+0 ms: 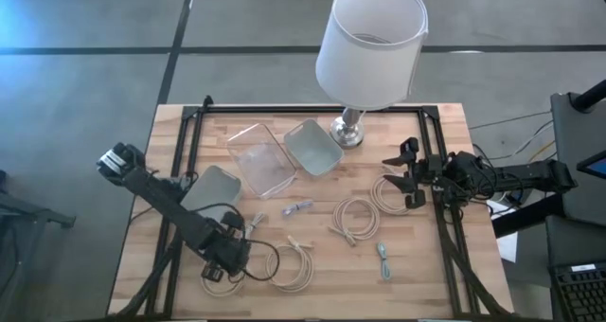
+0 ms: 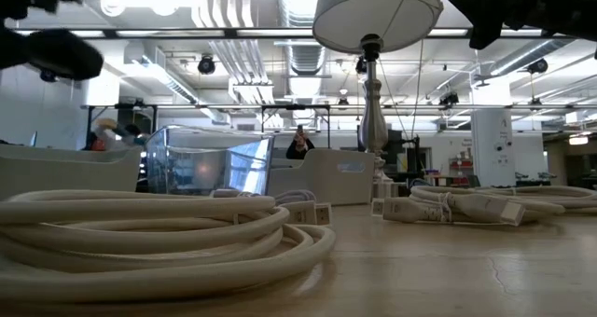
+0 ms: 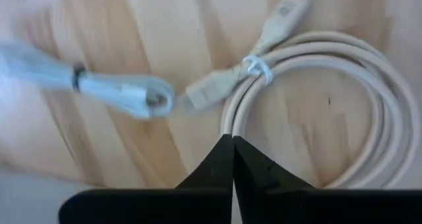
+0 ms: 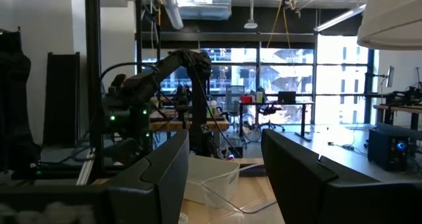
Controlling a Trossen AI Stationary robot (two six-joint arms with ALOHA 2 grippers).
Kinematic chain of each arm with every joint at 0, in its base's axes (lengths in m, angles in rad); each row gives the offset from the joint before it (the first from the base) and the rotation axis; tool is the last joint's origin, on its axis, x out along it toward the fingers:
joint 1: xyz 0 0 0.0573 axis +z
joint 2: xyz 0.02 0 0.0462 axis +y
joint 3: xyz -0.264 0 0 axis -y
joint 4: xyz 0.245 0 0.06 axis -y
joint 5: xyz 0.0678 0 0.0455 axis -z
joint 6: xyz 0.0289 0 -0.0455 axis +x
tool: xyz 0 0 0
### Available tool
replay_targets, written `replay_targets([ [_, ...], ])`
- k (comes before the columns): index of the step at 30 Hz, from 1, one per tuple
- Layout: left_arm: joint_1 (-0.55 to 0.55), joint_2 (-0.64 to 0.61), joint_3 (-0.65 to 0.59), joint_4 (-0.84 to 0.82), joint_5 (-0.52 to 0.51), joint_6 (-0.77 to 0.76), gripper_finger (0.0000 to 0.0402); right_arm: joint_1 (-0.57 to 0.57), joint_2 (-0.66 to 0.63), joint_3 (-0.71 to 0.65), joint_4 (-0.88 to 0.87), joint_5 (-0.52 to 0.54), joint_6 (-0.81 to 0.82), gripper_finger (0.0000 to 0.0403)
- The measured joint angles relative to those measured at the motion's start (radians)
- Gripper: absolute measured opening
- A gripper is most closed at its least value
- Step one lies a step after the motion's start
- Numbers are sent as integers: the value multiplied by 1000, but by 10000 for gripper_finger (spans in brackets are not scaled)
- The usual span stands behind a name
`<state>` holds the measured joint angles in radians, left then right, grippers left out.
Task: Pick & Place USB Port
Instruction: Put the brown hdmi cable into the left gray bin
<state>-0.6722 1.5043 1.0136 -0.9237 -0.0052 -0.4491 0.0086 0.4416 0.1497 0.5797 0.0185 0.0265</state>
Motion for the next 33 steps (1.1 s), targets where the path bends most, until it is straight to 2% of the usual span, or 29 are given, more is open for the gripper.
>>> replay_targets([
  [2, 3, 0, -18, 6, 36, -72, 16, 0, 0, 0, 0, 0, -1, 187],
  [5, 3, 14, -54, 35, 74, -81, 43, 0, 0, 0, 0, 0, -3, 187],
  [14, 3, 62, -103, 132, 75, -81, 181, 0, 0, 0, 0, 0, -3, 187],
  [19, 2, 78, -119, 161, 14, -80, 219, 0, 0, 0, -1, 0, -3, 187],
  [23, 3, 89, -154, 221, 10, -91, 213, 0, 0, 0, -2, 0, -3, 187],
  [26, 3, 89, -158, 227, 6, -74, 186, 0, 0, 0, -3, 0, -2, 187],
  [29, 3, 87, -155, 230, 6, -47, 133, 0, 0, 0, -4, 0, -3, 187],
  [33, 7, 86, -142, 244, 12, -25, 41, 0, 0, 0, -4, 0, -3, 187],
])
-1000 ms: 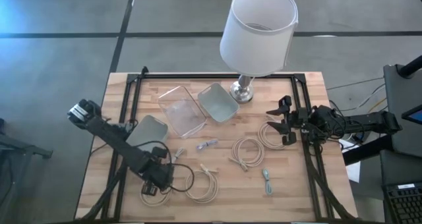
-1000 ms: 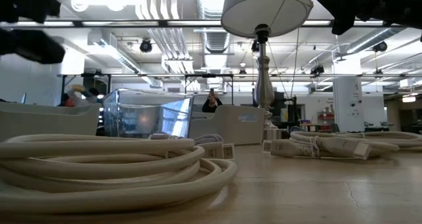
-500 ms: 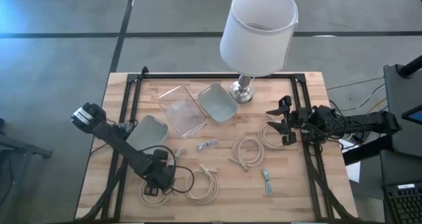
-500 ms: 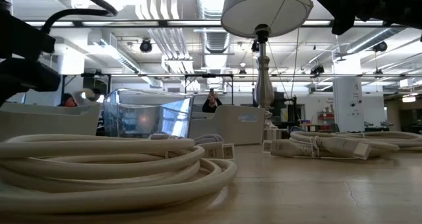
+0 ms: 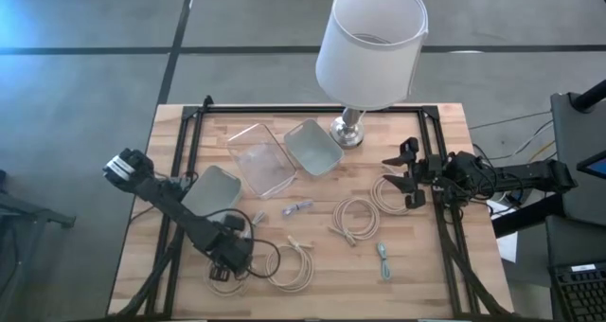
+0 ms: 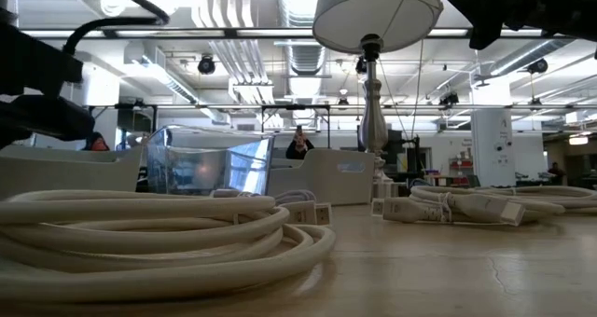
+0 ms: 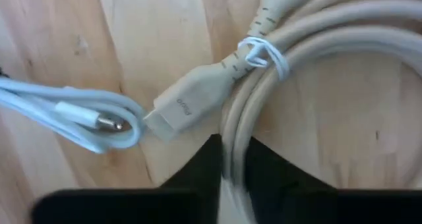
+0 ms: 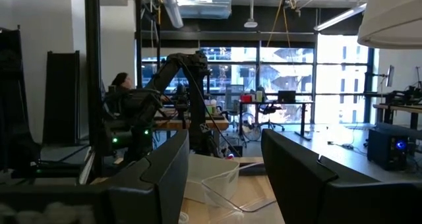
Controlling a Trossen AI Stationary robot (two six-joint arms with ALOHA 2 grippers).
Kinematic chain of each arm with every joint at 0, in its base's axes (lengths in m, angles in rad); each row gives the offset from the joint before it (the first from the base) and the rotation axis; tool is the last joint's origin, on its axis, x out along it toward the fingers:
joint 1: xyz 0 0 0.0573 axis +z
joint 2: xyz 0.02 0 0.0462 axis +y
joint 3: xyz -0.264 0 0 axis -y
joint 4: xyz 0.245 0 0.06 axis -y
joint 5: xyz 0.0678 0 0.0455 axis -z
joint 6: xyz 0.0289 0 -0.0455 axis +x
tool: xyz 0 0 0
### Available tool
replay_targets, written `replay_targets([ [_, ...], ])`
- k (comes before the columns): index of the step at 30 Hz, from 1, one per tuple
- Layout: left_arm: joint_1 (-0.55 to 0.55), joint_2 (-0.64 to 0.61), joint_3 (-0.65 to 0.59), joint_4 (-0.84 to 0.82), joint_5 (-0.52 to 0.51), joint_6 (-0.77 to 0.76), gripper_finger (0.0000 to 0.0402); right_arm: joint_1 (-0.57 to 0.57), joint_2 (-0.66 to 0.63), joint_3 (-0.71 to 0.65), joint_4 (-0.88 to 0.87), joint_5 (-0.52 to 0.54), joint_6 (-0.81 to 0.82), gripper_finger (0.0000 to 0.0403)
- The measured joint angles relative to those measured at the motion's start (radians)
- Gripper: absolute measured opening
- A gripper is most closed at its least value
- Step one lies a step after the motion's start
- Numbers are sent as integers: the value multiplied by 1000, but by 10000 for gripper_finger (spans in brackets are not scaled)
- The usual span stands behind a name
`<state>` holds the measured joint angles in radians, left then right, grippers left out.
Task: Pick & Place USB Port
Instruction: Put the brown hdmi cable into the left gray bin
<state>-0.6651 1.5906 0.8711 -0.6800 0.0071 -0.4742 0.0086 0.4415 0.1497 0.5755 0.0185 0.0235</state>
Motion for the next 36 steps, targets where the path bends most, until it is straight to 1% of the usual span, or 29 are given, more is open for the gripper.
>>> replay_targets([
  [1, 3, 0, 3, -3, 0, 5, 29, 0, 0, 0, 0, 0, 1, 187],
  [5, 11, 0, 36, -29, -19, 21, 28, 0, 0, 0, 0, 0, 1, 187],
  [7, 14, -2, 70, -82, -48, 35, 33, 0, 0, 0, 0, 0, 3, 187],
  [13, 25, -3, 233, -405, -162, 54, 30, 0, 0, 0, -1, 0, 3, 187],
  [16, 29, -4, 334, -571, -242, 51, 32, 0, 0, 0, -1, 0, 2, 187],
  [20, 34, -5, 481, -798, -345, 4, 34, 0, 0, 0, -1, 0, -5, 187],
  [22, 40, -8, 545, -900, -366, -42, 35, 0, 0, 0, -1, 0, -5, 187],
  [26, 62, -82, 583, -856, -373, -68, 35, 0, 1, 0, -4, 0, -4, 187],
  [29, 69, -140, 593, -900, -442, -142, 36, 0, 1, 0, -16, 2, 0, 187],
  [32, 71, -208, 582, -884, -513, -173, 36, 0, 1, 0, -22, 2, 0, 187],
  [36, 93, -293, 534, -888, -555, -257, 36, 0, 1, 0, -22, 2, 1, 187],
])
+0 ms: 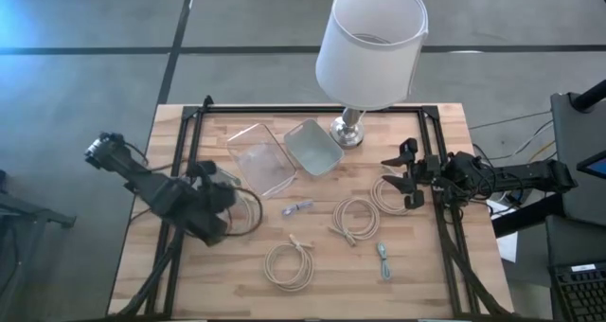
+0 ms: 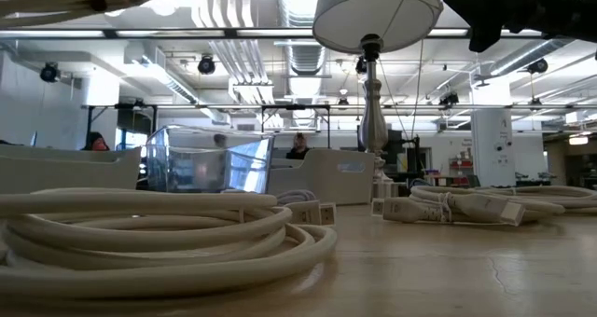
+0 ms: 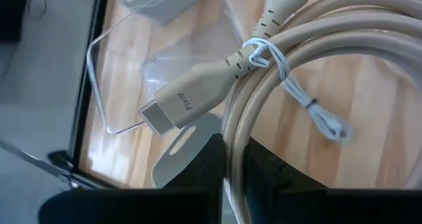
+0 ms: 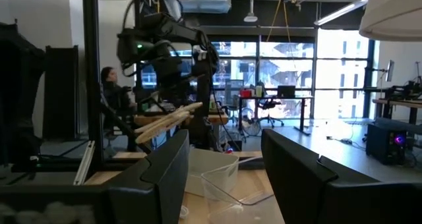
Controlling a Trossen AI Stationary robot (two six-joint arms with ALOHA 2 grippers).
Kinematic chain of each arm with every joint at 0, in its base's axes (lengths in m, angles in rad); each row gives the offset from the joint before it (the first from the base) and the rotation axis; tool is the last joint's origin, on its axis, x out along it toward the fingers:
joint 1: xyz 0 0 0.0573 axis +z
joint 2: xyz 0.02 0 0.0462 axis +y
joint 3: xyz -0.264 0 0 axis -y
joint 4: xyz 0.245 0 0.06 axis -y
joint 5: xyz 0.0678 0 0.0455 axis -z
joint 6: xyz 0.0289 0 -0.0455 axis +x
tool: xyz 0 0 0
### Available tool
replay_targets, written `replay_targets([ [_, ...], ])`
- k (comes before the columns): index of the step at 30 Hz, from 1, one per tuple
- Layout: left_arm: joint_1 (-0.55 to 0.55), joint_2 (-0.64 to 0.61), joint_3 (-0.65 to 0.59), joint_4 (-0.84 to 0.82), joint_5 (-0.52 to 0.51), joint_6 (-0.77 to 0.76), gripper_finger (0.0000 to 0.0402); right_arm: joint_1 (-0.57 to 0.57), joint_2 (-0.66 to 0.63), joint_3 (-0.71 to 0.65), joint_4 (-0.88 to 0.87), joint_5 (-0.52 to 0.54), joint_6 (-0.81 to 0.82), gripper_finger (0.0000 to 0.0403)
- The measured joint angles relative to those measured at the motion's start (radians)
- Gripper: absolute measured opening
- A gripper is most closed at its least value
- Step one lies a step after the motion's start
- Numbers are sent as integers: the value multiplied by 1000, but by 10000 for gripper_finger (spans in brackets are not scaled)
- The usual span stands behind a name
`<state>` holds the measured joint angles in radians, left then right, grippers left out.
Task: Pick & Place USB Port
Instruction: Put the brown hdmi cable into the left gray bin
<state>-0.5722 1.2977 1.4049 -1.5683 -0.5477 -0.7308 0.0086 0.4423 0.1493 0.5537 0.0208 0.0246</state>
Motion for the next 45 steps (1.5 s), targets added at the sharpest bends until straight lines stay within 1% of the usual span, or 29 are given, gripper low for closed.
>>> replay_targets([
  [3, 30, -57, -78, -4, -8, -87, 37, 0, 0, 0, 0, 0, 2, 187],
  [6, 56, -104, -185, -5, -10, -177, 37, 0, 0, 0, 0, 0, 2, 187],
  [14, 121, -152, -488, -3, 6, -294, 37, 0, 0, 0, -2, -1, 2, 187],
  [17, 151, -153, -561, -3, 5, -326, 37, 0, 0, 0, -2, -1, 2, 187],
  [21, 187, -152, -624, -3, 11, -363, 37, 0, 0, 0, -3, -1, 2, 187],
  [25, 204, -142, -622, 5, 28, -332, 38, 0, 0, 0, -4, -2, 2, 187],
  [28, 211, -137, -617, 23, 56, -318, 47, 0, -1, 0, -5, -3, 2, 187],
  [33, 213, -128, -617, 13, 188, -317, 84, 0, 0, 0, -18, -3, 2, 187],
  [36, 213, -112, -616, 15, 234, -292, 107, 0, 0, 0, -24, -2, 2, 187],
  [40, 213, -82, -612, 19, 248, -262, 129, 0, 0, 0, -24, -2, 2, 187],
  [45, 213, -46, -578, 16, 248, -213, 144, 0, 0, 0, -24, -2, 2, 187],
])
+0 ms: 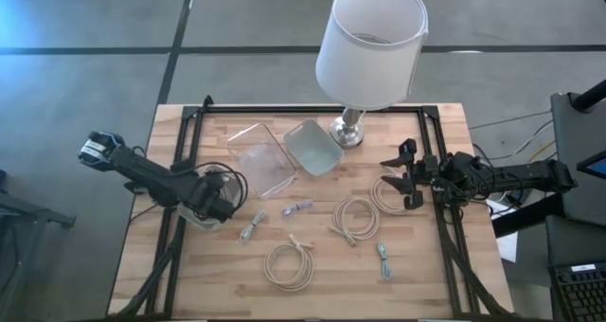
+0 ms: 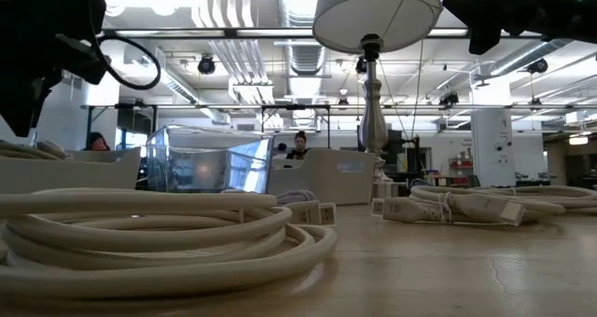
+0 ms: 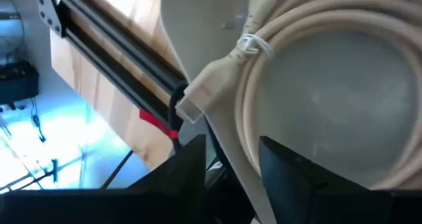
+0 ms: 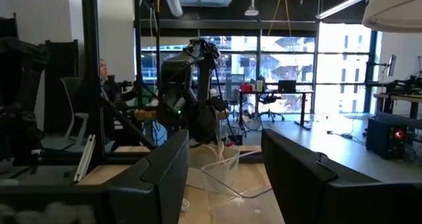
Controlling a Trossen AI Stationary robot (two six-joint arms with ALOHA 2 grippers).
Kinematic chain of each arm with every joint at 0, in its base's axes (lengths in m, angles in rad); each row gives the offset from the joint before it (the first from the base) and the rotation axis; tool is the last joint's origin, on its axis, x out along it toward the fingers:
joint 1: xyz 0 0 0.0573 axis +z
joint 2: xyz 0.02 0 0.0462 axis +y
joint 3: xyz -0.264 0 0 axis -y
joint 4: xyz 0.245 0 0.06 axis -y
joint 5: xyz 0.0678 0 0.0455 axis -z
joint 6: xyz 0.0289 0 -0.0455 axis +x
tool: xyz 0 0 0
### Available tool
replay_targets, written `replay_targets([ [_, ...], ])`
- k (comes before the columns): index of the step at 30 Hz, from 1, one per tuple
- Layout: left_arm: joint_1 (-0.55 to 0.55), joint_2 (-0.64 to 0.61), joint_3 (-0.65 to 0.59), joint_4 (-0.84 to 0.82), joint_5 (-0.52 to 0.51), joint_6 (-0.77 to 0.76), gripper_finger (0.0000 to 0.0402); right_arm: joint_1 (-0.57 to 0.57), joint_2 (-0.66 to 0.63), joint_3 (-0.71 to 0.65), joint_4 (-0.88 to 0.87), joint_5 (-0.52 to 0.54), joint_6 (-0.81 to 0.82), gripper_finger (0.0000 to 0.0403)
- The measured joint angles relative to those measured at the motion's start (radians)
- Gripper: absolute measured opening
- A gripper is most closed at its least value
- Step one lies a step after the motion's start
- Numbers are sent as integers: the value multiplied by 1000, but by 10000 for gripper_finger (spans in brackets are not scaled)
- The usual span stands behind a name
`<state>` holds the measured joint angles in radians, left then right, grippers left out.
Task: Pick & Place USB Port
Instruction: Put the brown hdmi cable into the left gray bin
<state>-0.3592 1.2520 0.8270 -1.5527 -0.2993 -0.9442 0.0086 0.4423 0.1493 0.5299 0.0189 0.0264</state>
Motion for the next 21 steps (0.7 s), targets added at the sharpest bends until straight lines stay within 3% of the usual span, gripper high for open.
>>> replay_targets([
  [12, 0, 68, 275, 60, -32, 117, 149, 0, 0, 0, 0, 1, 0, 187],
  [21, 0, 114, 333, 601, 0, 307, 149, 0, 0, 0, -1, 1, 0, 187],
])
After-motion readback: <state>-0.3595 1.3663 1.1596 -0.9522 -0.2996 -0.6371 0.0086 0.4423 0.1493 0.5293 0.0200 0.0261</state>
